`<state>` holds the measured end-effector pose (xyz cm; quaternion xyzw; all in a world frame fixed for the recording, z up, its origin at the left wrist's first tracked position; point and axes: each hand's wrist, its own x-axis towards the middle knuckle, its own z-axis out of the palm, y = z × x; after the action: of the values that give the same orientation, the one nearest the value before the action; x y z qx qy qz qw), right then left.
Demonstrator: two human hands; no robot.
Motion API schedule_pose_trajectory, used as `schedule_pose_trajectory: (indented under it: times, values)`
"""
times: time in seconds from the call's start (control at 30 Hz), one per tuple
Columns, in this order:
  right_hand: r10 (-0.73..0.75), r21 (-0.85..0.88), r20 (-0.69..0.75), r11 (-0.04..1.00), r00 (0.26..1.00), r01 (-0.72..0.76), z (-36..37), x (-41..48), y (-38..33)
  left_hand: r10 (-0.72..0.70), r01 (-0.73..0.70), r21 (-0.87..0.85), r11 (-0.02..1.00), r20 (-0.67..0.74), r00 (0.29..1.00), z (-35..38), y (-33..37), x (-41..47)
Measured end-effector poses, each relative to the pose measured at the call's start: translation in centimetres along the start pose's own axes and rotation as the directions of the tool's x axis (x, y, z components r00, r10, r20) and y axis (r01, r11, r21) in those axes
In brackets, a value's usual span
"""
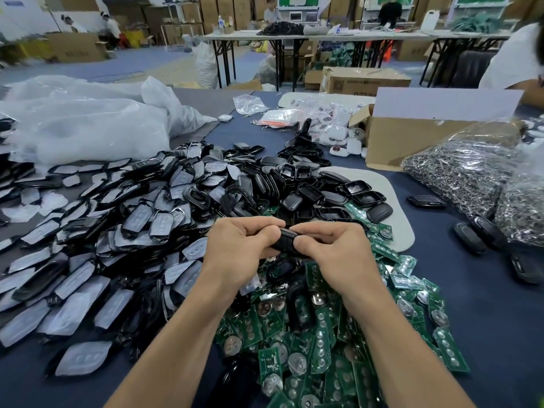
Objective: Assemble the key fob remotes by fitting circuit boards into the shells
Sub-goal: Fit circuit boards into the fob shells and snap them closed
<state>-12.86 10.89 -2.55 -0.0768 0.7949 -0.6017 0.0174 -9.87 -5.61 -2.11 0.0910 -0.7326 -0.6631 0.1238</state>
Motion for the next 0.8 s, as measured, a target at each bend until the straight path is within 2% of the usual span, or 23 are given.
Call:
schedule_pose_trajectory:
  times: [0.13, 0.47, 0.6, 0.7, 0.8]
  values:
    - [-0.015, 0.088, -0.052, 0.996, 0.999, 0.020, 0.19, -0.10, 0.06, 0.012, -0.012, 0.033, 0.999, 0.018, 1.000, 0.15, 0.05, -0.18]
    - [-0.087, 0.054, -0.079, 0.994, 0.993, 0.091, 0.53, -0.21, -0.01, 0.114, -0.112, 0.100, 0.989, -0.018, 0.993, 0.39, 0.10, -0.30]
    - [-0.162, 0.017, -0.090, 0.986, 0.983, 0.164, 0.65, -0.26, -0.06, 0.188, -0.178, 0.164, 0.970, -0.043, 0.981, 0.49, 0.12, -0.28]
    - [-0.177, 0.025, -0.092, 0.983, 0.980, 0.180, 0.77, -0.34, -0.10, 0.173, -0.170, 0.084, 0.982, -0.030, 0.985, 0.51, 0.18, -0.14]
    - [-0.175, 0.067, -0.034, 0.982, 0.984, 0.177, 0.63, -0.40, -0.36, 0.133, -0.133, -0.045, 0.990, 0.012, 0.991, 0.12, 0.39, -0.08]
